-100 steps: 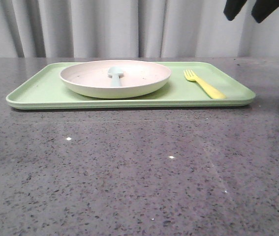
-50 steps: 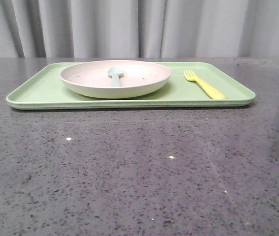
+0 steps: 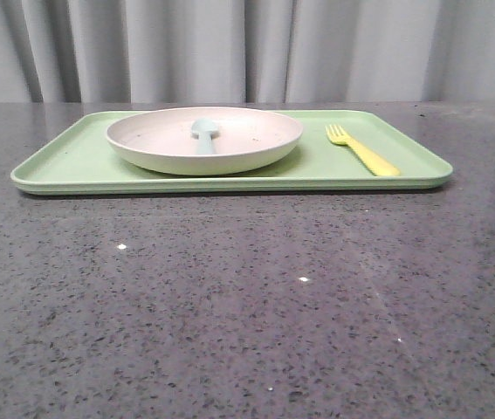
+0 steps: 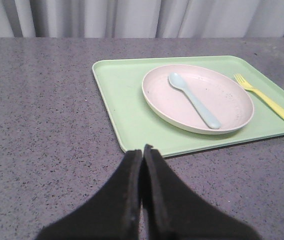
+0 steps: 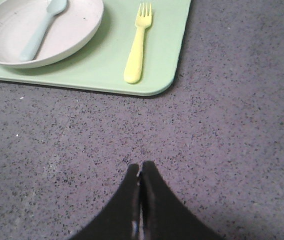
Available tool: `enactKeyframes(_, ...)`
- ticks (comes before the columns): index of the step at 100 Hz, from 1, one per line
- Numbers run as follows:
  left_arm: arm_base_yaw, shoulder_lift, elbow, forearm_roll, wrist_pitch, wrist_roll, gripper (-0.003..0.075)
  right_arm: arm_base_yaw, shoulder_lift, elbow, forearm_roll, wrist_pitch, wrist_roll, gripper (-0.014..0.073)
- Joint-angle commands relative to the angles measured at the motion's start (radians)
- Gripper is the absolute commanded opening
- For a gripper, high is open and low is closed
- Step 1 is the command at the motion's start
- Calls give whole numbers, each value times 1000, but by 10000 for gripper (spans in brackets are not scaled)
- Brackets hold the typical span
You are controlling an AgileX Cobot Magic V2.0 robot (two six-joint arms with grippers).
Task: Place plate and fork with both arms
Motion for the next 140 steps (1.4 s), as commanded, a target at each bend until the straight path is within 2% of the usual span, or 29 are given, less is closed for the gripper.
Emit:
enactKeyframes(1,2,-21,-6,-13,-76,-6,-20,-5,-55,-2,-16,-82,-9,-67)
enactKeyframes(29,2,-83,32,-13,-69,-6,-20,-5,-197,38,-16,-69,-9,-67)
enactKeyframes(127,2,-83,32,-13,-69,-6,-20,-5,-197,38,-16,-64,-9,-67)
enactKeyframes(140,2,-88,35,87,-91,-6,-20,-5,-197,38,-16,-64,-9,-67)
